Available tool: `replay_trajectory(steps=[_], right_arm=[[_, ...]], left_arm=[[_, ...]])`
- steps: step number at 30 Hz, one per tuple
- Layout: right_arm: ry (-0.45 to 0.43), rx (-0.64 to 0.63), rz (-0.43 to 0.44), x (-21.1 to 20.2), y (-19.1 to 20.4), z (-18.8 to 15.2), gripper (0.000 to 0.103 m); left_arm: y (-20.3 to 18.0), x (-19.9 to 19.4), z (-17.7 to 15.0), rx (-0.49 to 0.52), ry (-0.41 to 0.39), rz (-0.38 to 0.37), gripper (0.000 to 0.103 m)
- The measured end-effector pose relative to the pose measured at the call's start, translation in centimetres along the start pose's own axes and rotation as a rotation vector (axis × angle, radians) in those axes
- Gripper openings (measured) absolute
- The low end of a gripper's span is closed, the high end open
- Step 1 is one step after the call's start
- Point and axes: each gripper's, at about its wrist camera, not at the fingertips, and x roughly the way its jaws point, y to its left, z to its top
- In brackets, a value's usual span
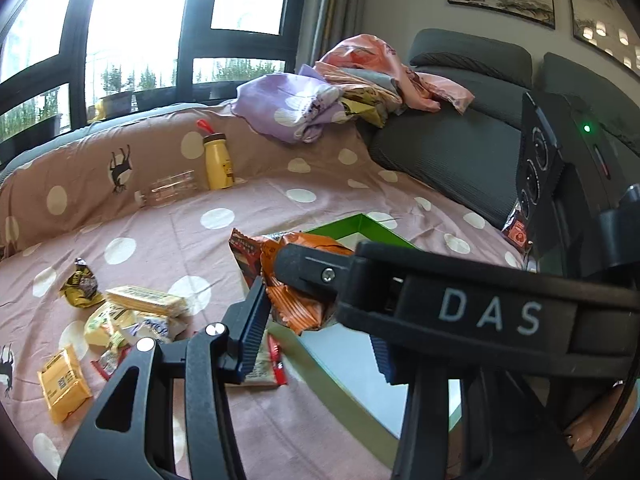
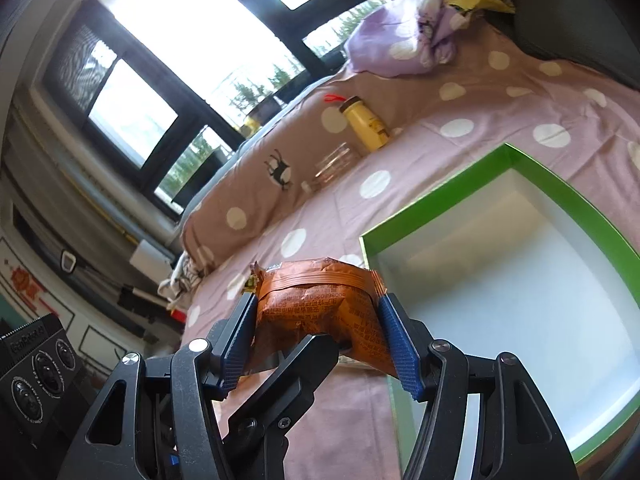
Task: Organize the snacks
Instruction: 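Carry the orange bag over the green box and open the right gripper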
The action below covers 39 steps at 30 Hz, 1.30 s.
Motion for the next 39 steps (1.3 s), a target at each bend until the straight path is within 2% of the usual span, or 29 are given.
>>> replay_trajectory(steps=[10, 27, 31, 36, 39], right_arm=[[-0.043, 0.094, -0.070, -1.4, -3.6, 0.9, 0.065], [0.017, 0.181, -0.188, -0.3, -6.8, 0.7, 0.065], [0.027, 0.188, -0.222, -0.1, -7.0, 0.7, 0.065], [0.019, 0.159, -0.263, -0.1, -6.3, 0.7, 0.065], [0.010, 0.146, -0.248, -0.2, -5.8, 0.7, 0.071]], left_arm=[[-2.4, 2.7, 0.4, 0.035, 0.043, -0.092, 0.045], [-3.2, 6.6, -0.3, -0.004, 0.165, -0.184, 0.045], [-3.0, 7.1, -0.6, -0.030, 0.190, -0.193, 0.046], [-3.0, 6.7, -0.7, -0.037, 0.184, -0.146, 0.048], [-2.2, 5.8, -0.7, -0.050, 0.170, -0.131, 0.057]])
